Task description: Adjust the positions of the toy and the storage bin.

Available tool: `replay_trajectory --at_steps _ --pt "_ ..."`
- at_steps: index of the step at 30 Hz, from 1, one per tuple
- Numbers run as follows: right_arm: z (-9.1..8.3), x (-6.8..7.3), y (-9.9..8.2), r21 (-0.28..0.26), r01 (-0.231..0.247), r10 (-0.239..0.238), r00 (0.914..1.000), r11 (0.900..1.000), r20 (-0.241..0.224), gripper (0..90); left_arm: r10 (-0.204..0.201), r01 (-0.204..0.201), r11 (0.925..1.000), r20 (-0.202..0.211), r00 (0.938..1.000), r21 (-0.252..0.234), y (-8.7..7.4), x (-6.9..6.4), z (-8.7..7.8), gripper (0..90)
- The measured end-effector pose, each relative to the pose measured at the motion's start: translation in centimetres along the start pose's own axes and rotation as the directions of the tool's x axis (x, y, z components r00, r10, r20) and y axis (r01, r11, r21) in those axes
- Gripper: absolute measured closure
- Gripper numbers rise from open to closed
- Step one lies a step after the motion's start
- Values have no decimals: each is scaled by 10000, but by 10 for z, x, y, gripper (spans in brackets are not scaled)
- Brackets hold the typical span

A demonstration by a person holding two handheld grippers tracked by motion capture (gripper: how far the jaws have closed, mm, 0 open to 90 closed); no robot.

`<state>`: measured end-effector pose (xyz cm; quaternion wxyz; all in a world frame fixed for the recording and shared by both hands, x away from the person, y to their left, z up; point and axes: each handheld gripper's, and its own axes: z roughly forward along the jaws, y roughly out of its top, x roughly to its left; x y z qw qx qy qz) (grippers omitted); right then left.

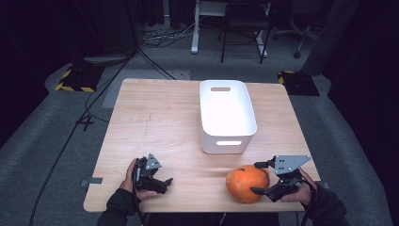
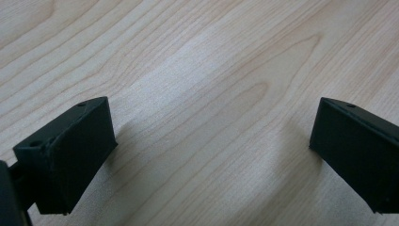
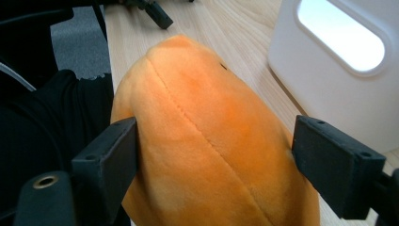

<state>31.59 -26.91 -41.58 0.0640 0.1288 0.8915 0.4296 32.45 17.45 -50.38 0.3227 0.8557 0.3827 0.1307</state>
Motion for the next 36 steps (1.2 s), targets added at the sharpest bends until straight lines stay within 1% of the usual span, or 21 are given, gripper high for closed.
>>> replay_trajectory --at_steps 2,4,6,8,11,12,13,14,17,19,22,23,25,26,27,29,31,33,34,35,36 --pt "3 0 -1 12 169 -169 9998 9999 -145 233 3 -3 10000 -2 10000 1 0 0 0 7" --pt "5 0 -1 228 285 -284 9996 9993 -55 311 -8 8 10000 3 10000 0 0 0 0 7" --pt "6 -2 -3 237 188 -185 9997 9995 -128 382 4 -4 10000 -2 10000 2 0 0 0 7" --pt "4 -5 -5 289 79 -78 10000 9996 -47 446 4 -4 10000 -2 10000 3 0 0 0 7" --pt "1 -8 -7 216 -36 35 10000 9998 25 509 2 -2 10000 1 10000 5 0 0 0 7" --pt "-1 -8 -8 166 26 -27 10000 9999 52 530 3 -3 10000 -1 10000 1 0 0 0 7" --pt "-2 -8 -9 122 132 -134 9999 9998 110 544 3 -3 10000 3 10000 5 0 0 0 7" --pt "-3 -7 -10 62 10 -11 9999 10000 109 555 -1 1 10000 -3 10000 -2 0 0 0 7" --pt "-7 -9 -14 -252 -102 110 9994 9996 324 581 3 -3 10000 -4 10000 2 0 0 0 7" --pt "-11 -12 -17 -522 -371 396 9980 9979 484 591 -46 46 10000 -7 10000 -21 0 0 0 7" --pt "-17 -18 -23 -694 -630 694 9932 9956 938 595 -29 29 10000 -38 10000 -43 0 -1 0 7" --pt "-19 -20 -25 -748 -708 790 9905 9947 1128 595 -26 26 10000 11 10000 -15 1 0 1 7" --pt "-23 -24 -29 -858 -938 1053 9845 9919 1406 596 -111 111 9999 -36 9999 59 1 0 0 7" --pt "-26 -27 -32 -908 -1070 1203 9803 9901 1567 596 -99 99 9999 -55 9999 25 1 0 1 7" --pt "-28 -29 -33 -972 -1172 1324 9767 9883 1686 596 -3 3 10000 -170 9999 -23 2 1 1 8" --pt "-34 -36 -40 -1110 -1381 1592 9643 9842 2118 596 12 -14 10000 -176 9998 -87 3 1 1 8" --pt "-38 -41 -45 -1377 -1546 1845 9529 9783 2406 596 -6 6 10000 -38 10000 -51 3 1 2 13" --pt "-41 -46 -51 -1564 -1680 2047 9437 9733 2599 596 98 -98 9999 -117 9999 -40 4 3 2 19" --pt "-43 -49 -53 -1655 -1786 2184 9387 9699 2669 595 55 -55 10000 -64 10000 -51 4 3 2 24" --pt "-45 -52 -56 -1744 -1866 2299 9332 9668 2762 596 15 -15 10000 -72 10000 -72 5 4 3 39" --pt "-47 -54 -58 -1815 -1969 2437 9257 9635 2893 595 27 -28 9999 -85 10000 -142 6 4 3 54"
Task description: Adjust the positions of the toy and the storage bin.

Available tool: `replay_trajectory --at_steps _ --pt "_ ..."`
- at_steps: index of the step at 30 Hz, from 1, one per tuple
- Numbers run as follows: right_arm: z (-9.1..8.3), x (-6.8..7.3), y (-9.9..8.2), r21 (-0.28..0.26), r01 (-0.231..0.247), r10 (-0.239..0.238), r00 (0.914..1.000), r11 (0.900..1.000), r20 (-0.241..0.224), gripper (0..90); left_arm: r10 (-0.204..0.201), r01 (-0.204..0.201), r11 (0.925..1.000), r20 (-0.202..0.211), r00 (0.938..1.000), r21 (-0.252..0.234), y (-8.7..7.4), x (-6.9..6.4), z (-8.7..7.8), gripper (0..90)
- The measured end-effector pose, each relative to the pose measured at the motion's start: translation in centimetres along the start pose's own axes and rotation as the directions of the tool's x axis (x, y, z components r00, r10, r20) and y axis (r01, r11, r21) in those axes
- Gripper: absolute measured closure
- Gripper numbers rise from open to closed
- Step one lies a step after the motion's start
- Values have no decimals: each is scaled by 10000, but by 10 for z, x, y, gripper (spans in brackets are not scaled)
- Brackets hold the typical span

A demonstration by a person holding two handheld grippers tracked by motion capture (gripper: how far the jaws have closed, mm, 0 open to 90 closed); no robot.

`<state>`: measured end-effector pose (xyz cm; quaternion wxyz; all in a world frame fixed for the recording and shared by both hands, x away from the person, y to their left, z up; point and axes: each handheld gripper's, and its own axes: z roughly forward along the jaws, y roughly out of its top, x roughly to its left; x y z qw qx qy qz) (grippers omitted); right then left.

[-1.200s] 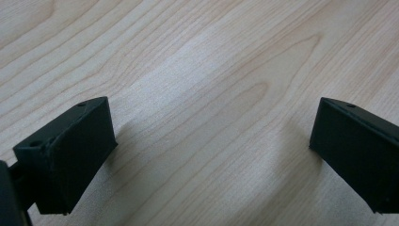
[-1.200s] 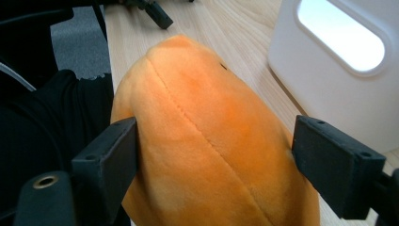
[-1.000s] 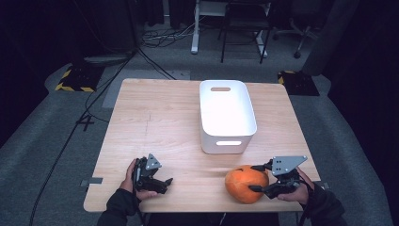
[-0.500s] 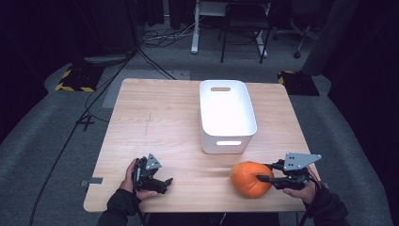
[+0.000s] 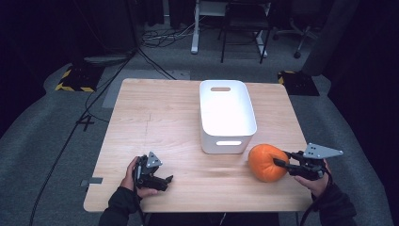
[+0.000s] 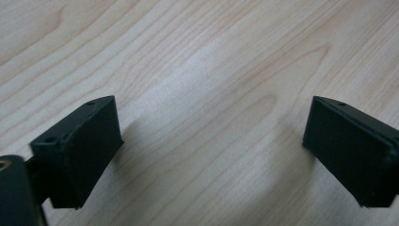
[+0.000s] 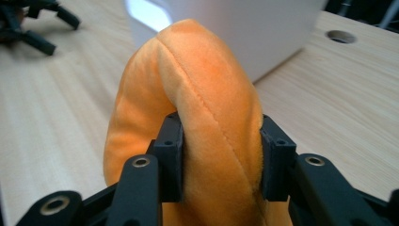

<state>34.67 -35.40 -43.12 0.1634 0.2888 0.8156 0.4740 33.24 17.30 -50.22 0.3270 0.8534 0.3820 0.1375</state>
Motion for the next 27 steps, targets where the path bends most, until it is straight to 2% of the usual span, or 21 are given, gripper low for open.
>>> replay_trajectory --at_steps 1,2,5,6,7,8,9,10,13,14,16,21,22,23,26,27 --pt "-1 -3 -1 -14 -75 75 9999 10000 109 596 -49 48 10000 109 9999 7 1 0 1 76" --pt "-2 -6 -2 -68 -219 220 9994 9997 255 596 89 -89 9999 51 9999 -66 2 1 1 95" --pt "-5 -13 -4 -126 -435 442 9971 9990 623 596 106 -106 9999 25 9999 -133 7 1 3 162" --pt "-6 -16 -5 -200 -530 543 9957 9984 752 596 135 -134 9999 115 9998 -82 10 0 5 174" --pt "-7 -18 -6 -192 -527 541 9951 9984 830 596 130 -130 9999 34 9999 -108 12 0 5 157" --pt "-7 -19 -7 -223 -585 603 9942 9980 892 596 271 -272 9995 -107 9996 -160 15 -2 5 166" --pt "-8 -21 -7 -224 -675 693 9930 9975 960 596 377 -378 9991 -49 9993 -177 18 -3 6 182" --pt "-9 -23 -8 -257 -694 717 9923 9973 1013 596 326 -319 9989 210 9992 -351 22 -5 7 181" --pt "-11 -27 -10 -326 -896 928 9891 9954 1144 596 403 -378 9961 299 9987 -803 32 -6 7 192" --pt "-12 -30 -11 -315 -793 825 9898 9964 1165 596 336 -295 9950 413 9986 -956 36 -6 6 197" --pt "-13 -33 -12 -347 -916 953 9876 9952 1244 596 397 -316 9907 594 9974 -1326 45 -6 5 202" --pt "-16 -38 -15 -439 -1114 1165 9834 9928 1390 596 872 -663 9713 824 9928 -2284 71 -12 -3 232" --pt "-17 -38 -16 -411 -1077 1124 9841 9933 1377 596 928 -670 9653 916 9915 -2526 77 -13 -5 230" --pt "-17 -39 -16 -382 -1050 1094 9840 9937 1408 596 853 -507 9613 1178 9894 -2707 83 -15 -6 228" --pt "-18 -40 -17 -406 -1109 1156 9826 9930 1455 596 1198 -665 9364 1359 9835 -3446 106 -20 -14 228" --pt "-18 -40 -17 -390 -1205 1249 9816 9919 1447 596 1274 -694 9304 1399 9819 -3600 112 -22 -16 226"
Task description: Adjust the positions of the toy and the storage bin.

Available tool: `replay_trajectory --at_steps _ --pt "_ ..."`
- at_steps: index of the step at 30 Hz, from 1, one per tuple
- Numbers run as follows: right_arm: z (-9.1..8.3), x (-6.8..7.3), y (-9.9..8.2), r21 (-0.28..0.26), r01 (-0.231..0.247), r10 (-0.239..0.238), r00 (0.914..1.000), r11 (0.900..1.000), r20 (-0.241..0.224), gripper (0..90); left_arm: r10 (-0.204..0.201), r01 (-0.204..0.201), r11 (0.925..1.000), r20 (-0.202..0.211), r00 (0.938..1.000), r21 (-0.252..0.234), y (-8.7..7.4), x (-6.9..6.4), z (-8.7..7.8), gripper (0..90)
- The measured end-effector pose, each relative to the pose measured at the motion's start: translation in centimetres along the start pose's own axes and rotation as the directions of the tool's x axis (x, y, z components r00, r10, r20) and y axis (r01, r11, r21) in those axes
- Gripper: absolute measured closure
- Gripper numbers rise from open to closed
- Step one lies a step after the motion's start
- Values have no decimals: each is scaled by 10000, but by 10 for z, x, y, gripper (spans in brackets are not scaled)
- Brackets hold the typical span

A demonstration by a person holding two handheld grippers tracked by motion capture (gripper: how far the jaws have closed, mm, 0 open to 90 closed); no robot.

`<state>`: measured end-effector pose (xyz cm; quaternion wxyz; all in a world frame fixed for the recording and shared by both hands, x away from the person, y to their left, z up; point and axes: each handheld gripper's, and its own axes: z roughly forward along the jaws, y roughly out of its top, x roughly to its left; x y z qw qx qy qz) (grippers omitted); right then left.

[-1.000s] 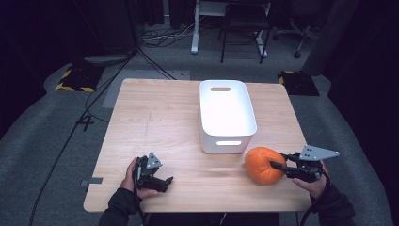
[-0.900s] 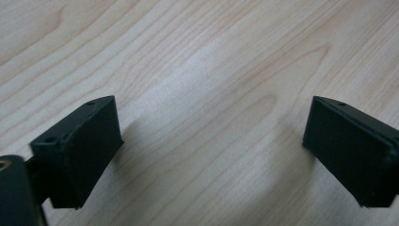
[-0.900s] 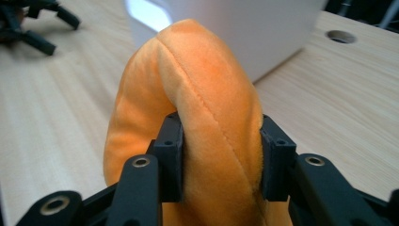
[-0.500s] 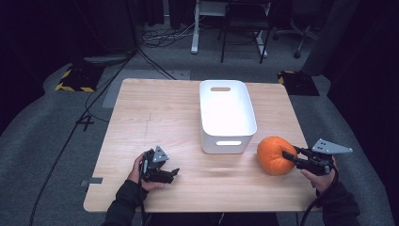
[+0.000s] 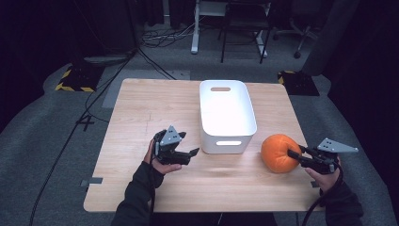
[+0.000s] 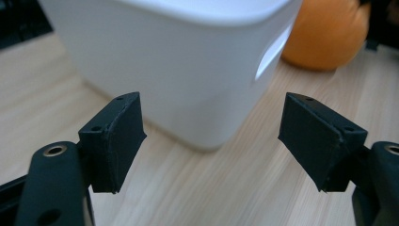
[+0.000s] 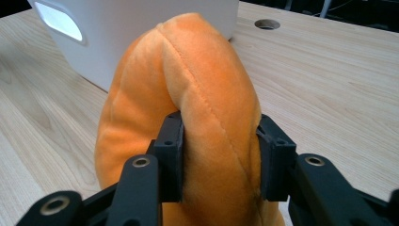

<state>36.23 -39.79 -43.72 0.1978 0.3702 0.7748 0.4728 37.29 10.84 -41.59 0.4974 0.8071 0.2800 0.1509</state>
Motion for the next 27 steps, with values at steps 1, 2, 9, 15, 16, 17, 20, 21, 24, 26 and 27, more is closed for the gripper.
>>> replay_trajectory --at_steps 1,2,9,15,16,17,20,21,24,26,27 --pt "0 -1 0 13 84 -84 10000 10000 -17 596 97 -96 9998 53 9999 -177 8 -2 0 224" --pt "0 -1 0 17 60 -60 10000 10000 -39 596 198 -194 9993 122 9997 -315 15 -5 1 225" --pt "-1 -5 -3 -35 -27 27 9999 10000 -136 595 1162 -1142 9927 528 9918 -384 58 -26 19 267" --pt "-1 -2 -3 48 67 -67 9999 10000 -101 595 1664 -1677 9858 1054 9804 41 79 -41 44 292" --pt "-1 -1 -2 43 63 -63 9999 10000 -88 595 1720 -1753 9842 1052 9795 230 81 -42 49 295" --pt "-1 -1 -3 48 94 -93 9999 9999 -87 594 1779 -1818 9830 1126 9776 248 81 -43 52 302" --pt "-1 -2 -3 33 52 -51 9999 10000 -120 593 1933 -2002 9782 1098 9750 553 83 -45 62 332" --pt "-1 -2 -3 47 64 -63 9998 10000 -168 592 1898 -1975 9790 1258 9737 513 83 -44 64 355" --pt "-1 -2 -3 92 97 -95 9997 9999 -229 590 1602 -1723 9824 1490 9758 722 82 -42 73 393" --pt "-2 -2 -4 92 83 -81 9997 9999 -221 589 1650 -1800 9791 1484 9751 944 82 -42 79 412" --pt "-2 -2 -4 85 1 1 9996 10000 -266 589 1625 -1806 9774 1558 9743 1096 82 -42 80 418"
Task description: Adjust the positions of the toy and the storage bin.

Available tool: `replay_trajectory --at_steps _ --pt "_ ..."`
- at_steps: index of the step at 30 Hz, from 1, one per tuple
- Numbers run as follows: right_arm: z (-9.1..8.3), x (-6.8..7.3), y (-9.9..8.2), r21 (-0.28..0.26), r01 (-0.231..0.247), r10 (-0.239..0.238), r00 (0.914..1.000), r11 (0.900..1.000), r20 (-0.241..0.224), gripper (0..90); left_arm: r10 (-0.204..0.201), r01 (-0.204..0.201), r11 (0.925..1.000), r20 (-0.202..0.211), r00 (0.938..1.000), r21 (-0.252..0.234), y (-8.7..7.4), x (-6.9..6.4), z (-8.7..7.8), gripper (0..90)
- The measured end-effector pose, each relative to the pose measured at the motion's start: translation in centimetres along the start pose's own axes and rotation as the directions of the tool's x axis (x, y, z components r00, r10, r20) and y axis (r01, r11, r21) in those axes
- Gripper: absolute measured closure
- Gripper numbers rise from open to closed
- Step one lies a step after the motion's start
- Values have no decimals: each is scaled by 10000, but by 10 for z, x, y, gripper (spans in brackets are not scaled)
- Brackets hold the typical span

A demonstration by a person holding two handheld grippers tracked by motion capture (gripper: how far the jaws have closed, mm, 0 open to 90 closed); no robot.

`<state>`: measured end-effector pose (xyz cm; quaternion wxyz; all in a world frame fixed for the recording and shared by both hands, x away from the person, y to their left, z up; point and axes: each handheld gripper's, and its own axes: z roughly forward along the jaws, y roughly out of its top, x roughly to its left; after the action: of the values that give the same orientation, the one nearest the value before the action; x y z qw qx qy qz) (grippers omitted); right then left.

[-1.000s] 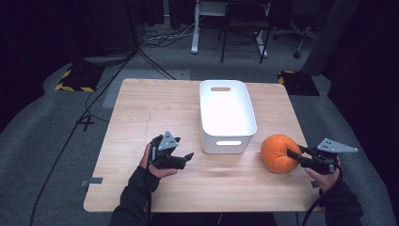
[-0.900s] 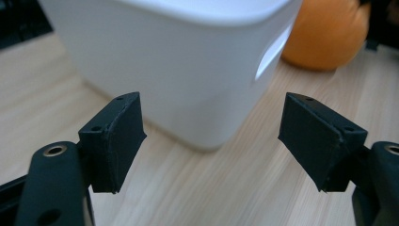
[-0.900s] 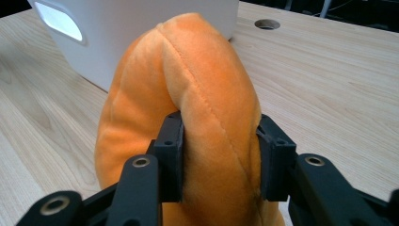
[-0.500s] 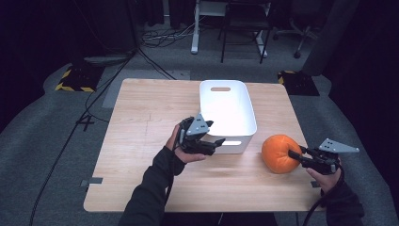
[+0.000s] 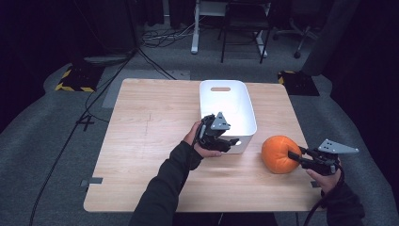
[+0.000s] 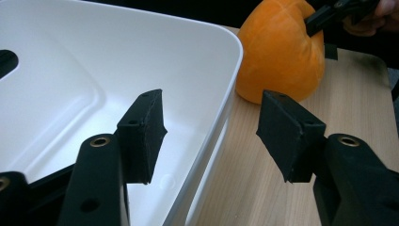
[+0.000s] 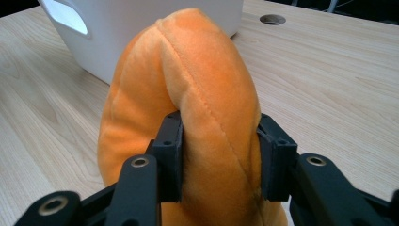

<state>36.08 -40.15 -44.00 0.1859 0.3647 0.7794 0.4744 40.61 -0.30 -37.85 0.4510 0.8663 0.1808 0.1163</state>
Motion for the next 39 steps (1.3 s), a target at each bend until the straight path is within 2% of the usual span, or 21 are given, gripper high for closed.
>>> replay_trajectory --at_steps 3,6,8,9,12,13,17,21,26,31,39 --pt "0 -1 0 24 -48 48 10000 10000 -29 584 37 -41 9994 123 9999 340 0 -2 5 445" --pt "0 0 0 33 -2 2 9999 10000 -107 577 55 -60 9988 118 9999 478 0 -3 9 486" --pt "0 1 0 67 115 -114 9998 9999 -140 576 143 -161 9971 250 9996 745 1 -3 12 552" --pt "1 2 1 69 104 -103 9999 9999 -109 576 194 -208 9967 190 9996 781 0 -3 13 588" --pt "0 2 1 92 227 -226 9996 9997 -143 575 42 -38 9960 -44 10000 895 -1 0 16 687" --pt "1 2 0 81 199 -197 9997 9998 -150 576 -12 8 9960 54 10000 891 -1 1 17 707" --pt "1 2 0 66 189 -188 9997 9998 -160 576 76 -102 9962 298 9995 862 -2 2 16 736" --pt "1 2 0 55 181 -180 9997 9998 -154 576 308 -329 9955 250 9992 894 -2 -5 14 751" --pt "0 2 0 50 101 -101 9999 9999 -124 575 675 -725 9939 608 9959 835 -8 -13 3 764" --pt "0 2 0 64 173 -172 9997 9998 -151 576 770 -843 9938 987 9921 724 -17 -21 -11 765" --pt "0 2 1 93 169 -167 9998 9998 -132 576 961 -1032 9931 1187 9883 551 -27 -33 -25 766"
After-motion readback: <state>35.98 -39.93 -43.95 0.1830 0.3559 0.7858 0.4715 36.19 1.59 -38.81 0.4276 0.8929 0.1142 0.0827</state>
